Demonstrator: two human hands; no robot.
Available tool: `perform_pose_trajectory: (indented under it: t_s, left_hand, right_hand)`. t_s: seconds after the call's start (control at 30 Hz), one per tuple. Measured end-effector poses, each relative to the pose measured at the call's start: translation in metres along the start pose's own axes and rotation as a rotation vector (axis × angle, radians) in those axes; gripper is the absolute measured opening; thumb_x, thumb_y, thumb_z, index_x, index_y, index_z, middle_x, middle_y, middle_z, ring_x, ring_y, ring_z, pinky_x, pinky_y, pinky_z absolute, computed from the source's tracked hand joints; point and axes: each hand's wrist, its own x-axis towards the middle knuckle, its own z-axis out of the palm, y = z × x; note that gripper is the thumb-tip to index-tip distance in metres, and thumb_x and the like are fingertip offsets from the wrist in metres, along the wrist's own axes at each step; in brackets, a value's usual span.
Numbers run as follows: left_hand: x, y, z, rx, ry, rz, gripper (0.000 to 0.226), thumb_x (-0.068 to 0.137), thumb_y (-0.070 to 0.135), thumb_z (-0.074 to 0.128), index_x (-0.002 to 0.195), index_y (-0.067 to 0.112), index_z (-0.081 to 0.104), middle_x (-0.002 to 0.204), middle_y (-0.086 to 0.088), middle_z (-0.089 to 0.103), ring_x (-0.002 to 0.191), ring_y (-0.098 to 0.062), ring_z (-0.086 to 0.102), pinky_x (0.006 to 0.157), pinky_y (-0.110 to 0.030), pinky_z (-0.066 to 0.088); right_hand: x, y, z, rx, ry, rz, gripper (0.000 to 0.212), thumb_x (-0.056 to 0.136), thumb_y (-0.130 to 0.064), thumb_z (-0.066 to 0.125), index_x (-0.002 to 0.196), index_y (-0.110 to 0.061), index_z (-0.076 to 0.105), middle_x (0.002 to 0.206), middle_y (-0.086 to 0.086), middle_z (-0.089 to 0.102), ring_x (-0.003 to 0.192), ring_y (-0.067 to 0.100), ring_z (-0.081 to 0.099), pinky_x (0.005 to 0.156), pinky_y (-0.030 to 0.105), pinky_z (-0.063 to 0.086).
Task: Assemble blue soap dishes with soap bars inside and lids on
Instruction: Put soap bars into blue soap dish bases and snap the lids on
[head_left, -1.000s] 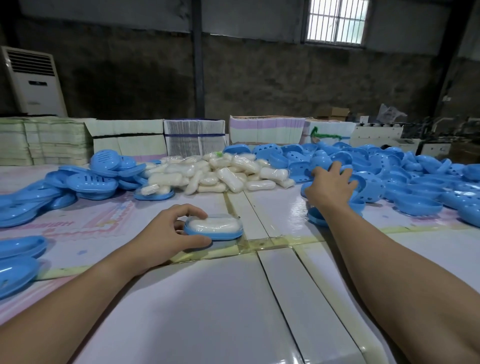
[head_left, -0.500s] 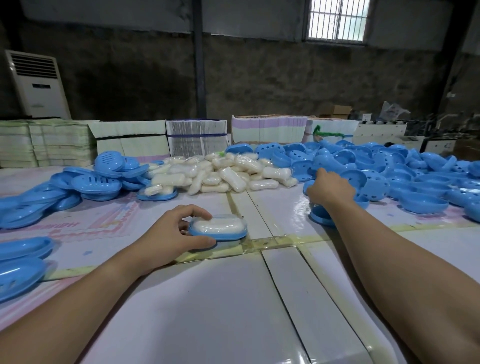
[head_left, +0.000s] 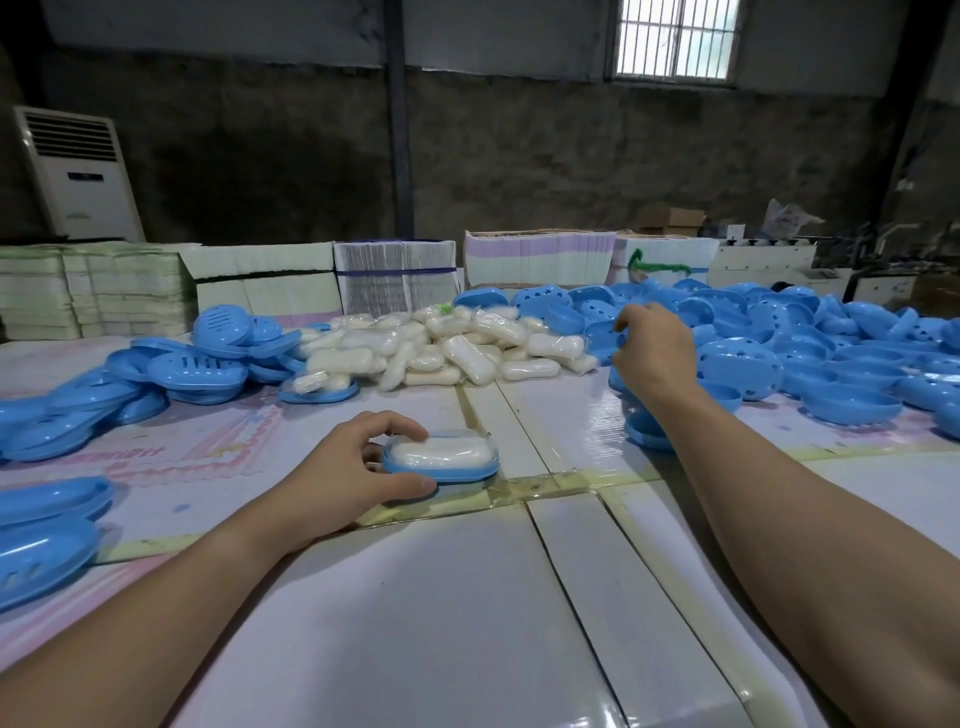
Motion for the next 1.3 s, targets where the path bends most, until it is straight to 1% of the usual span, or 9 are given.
perform_pose_trajectory:
  t_s: [0.17,0.37,0.47,0.57,0.73,0.83,1.0,1.2,1.3]
  left_hand:
    - [0.000,0.000,0.000,-0.049,0.005,-0.028,0.045,0.066,0.028,0.092,0.101,0.045,0.069,0.113,0.003,0.068,0.084,-0.011,0.068,0.066,-0.017,0.051]
    - [0.002,-0.001,0.000,-0.110,0.124,-0.017,0.067,0.067,0.022,0.093,0.116,0.043,0.054,0.118,0.004,0.060,0.099,-0.024,0.069,0.077,-0.023,0.056]
    - [0.003,-0.001,0.000,-0.223,0.158,-0.030,0.072,0.060,0.022,0.094,0.117,0.038,0.053,0.119,-0.003,0.060,0.091,-0.016,0.072,0.077,-0.024,0.058]
    - [0.004,-0.002,0.000,-0.266,0.175,-0.047,0.068,0.063,0.017,0.093,0.117,0.035,0.054,0.118,-0.004,0.060,0.081,-0.003,0.072,0.066,-0.017,0.055]
    - [0.007,-0.004,-0.002,-0.419,0.223,-0.115,0.071,0.057,0.018,0.094,0.116,0.032,0.058,0.120,-0.007,0.063,0.094,-0.013,0.073,0.080,-0.030,0.060]
    - [0.009,-0.003,-0.003,-0.554,0.244,-0.158,0.073,0.052,0.015,0.089,0.117,0.026,0.058,0.120,-0.013,0.064,0.099,-0.025,0.074,0.088,-0.039,0.060]
    - [0.009,-0.002,-0.004,-0.721,0.271,-0.164,0.047,0.082,-0.008,0.074,0.120,0.012,0.055,0.117,-0.019,0.067,0.099,-0.033,0.074,0.096,-0.049,0.057]
    - [0.008,-0.001,-0.003,-0.758,0.218,-0.107,0.048,0.086,-0.007,0.070,0.130,0.006,0.055,0.131,-0.012,0.065,0.108,-0.032,0.071,0.099,-0.053,0.054]
    - [0.008,-0.001,-0.002,-0.697,0.198,-0.078,0.052,0.087,-0.004,0.070,0.136,0.010,0.056,0.137,-0.005,0.062,0.118,-0.028,0.066,0.102,-0.054,0.052]
  right_hand:
    - [-0.021,-0.062,-0.013,0.618,-0.116,-0.072,0.039,0.075,0.012,0.053,0.087,-0.022,0.065,0.084,-0.004,0.052,0.073,0.013,0.050,0.063,0.026,0.044]
    - [-0.044,-0.111,-0.024,1.732,-0.824,0.451,0.050,0.079,0.016,0.034,0.107,-0.012,0.064,0.073,0.006,0.051,0.061,0.016,0.047,0.055,0.026,0.048]
    - [-0.063,-0.121,-0.010,1.376,-0.941,0.354,0.045,0.080,0.008,0.037,0.103,-0.014,0.069,0.094,0.013,0.063,0.074,0.022,0.055,0.059,0.028,0.047]
    - [-0.078,-0.129,0.001,0.944,-0.818,0.027,0.036,0.091,-0.003,0.042,0.103,-0.018,0.073,0.120,0.008,0.065,0.098,0.020,0.059,0.077,0.026,0.047]
    - [-0.078,-0.120,-0.002,0.801,-0.968,-0.208,0.042,0.090,-0.039,0.068,0.130,-0.030,0.060,0.116,0.001,0.064,0.099,0.008,0.063,0.078,0.016,0.047]
    - [-0.076,-0.114,-0.001,0.804,-0.984,-0.243,0.053,0.084,-0.039,0.074,0.134,-0.035,0.055,0.111,0.003,0.065,0.095,0.011,0.065,0.077,0.018,0.050]
    - [-0.079,-0.113,0.008,0.944,-1.037,-0.230,0.064,0.081,-0.025,0.079,0.138,-0.033,0.051,0.116,-0.001,0.065,0.100,0.007,0.067,0.080,0.018,0.054]
    - [-0.084,-0.115,0.015,1.056,-1.013,-0.183,0.067,0.082,-0.023,0.078,0.142,-0.030,0.047,0.124,0.007,0.062,0.107,0.018,0.066,0.092,0.034,0.056]
    - [-0.084,-0.116,0.014,1.056,-0.981,-0.194,0.068,0.082,-0.024,0.078,0.142,-0.031,0.047,0.125,0.005,0.060,0.109,0.013,0.064,0.085,0.027,0.057]
